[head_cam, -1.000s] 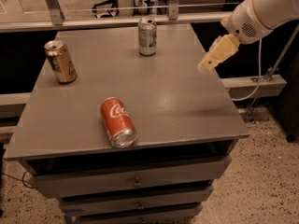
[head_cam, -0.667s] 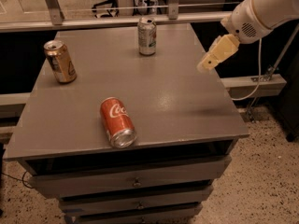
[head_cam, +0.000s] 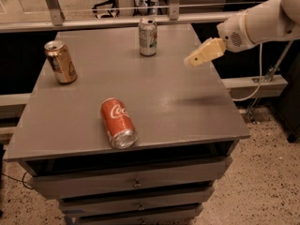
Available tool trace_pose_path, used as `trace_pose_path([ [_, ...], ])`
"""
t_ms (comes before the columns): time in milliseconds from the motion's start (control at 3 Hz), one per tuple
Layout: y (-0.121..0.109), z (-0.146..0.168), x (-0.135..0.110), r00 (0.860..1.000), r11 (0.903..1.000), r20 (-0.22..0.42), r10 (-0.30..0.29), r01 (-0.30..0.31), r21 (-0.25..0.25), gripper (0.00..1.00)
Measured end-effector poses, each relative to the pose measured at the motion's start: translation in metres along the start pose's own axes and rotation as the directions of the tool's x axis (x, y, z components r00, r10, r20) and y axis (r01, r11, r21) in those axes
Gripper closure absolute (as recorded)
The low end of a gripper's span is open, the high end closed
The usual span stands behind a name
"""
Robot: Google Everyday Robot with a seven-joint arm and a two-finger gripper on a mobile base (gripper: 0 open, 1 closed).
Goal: Move 7up can near orange can
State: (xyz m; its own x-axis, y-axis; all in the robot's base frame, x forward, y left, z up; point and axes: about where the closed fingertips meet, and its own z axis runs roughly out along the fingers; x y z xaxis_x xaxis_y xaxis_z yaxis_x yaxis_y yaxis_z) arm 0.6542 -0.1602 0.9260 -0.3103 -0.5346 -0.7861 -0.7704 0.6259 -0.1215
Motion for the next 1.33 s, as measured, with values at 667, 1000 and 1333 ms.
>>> trace_pose_path([
  [667,-0.045,0.084,-0.048,0.964,0.9976,0.257,0.063,-0.069,0.012,0.0],
  [1000,-0.05,0.123,-0.075,0.946,0.9982,0.319,0.057,-0.049,-0.034,0.0],
  [1333,-0.045,0.159,-0.094,0.939,0.9955,0.34,0.055,-0.026,-0.091,0.0],
])
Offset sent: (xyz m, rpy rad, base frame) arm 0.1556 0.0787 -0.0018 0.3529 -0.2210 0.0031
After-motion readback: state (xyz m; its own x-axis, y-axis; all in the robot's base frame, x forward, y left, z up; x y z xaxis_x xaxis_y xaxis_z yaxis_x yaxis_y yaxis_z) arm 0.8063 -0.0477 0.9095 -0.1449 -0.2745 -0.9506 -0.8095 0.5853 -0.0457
